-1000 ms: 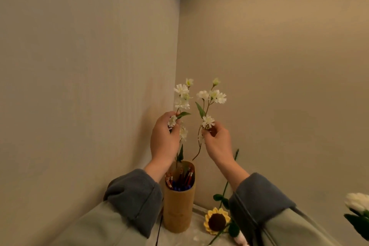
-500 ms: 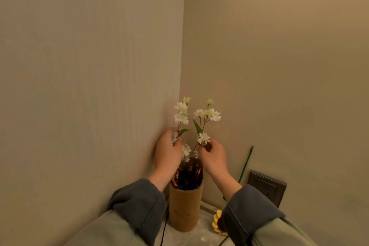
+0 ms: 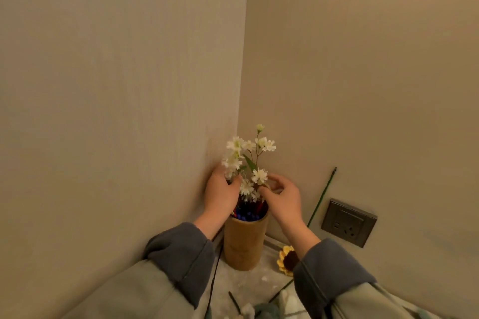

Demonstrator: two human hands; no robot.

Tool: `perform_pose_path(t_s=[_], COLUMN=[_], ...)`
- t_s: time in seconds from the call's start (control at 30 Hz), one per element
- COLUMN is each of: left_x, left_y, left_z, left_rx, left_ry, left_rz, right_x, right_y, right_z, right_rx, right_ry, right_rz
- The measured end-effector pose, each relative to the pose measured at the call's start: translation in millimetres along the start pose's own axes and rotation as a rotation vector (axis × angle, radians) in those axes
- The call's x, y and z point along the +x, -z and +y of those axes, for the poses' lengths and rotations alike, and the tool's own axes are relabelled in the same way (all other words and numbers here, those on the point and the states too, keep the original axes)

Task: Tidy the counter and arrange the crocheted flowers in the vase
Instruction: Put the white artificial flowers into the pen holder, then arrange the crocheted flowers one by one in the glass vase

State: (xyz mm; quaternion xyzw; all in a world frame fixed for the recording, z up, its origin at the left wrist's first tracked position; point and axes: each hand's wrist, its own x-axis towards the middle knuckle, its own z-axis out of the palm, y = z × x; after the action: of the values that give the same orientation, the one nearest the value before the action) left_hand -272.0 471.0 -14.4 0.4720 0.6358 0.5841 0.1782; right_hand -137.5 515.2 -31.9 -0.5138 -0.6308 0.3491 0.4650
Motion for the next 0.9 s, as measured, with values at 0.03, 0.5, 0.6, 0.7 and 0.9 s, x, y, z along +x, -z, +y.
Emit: perform_pose_path(t_s=[0.03, 0.5, 0.6, 0.7, 0.9], left_x=[-3, -85, -95, -106, -126], left_y=[2, 27, 37, 46, 51], left_z=[2, -31, -46, -62, -81], left_rx=[-0.020, -0.190, -0.052, 0.216, 0.804], left_ry=[-0.017, 0.170, 0.294, 0.332, 0.234], left_rz=[0.006, -0.015, -0.170, -0.557, -0.873], right_x=[-4, -115, -127, -134, -141], right_y=[5, 20, 14, 5, 1], right_z=[-1, 21, 29, 36, 54], right_rx=[0.029, -0.012, -0.087, -0.179, -0.489], right_ry=[-0.018, -0.217, -0.258, -0.294, -0.213], right_rz=[0.002, -0.249, -0.432, -0.561, -0.682])
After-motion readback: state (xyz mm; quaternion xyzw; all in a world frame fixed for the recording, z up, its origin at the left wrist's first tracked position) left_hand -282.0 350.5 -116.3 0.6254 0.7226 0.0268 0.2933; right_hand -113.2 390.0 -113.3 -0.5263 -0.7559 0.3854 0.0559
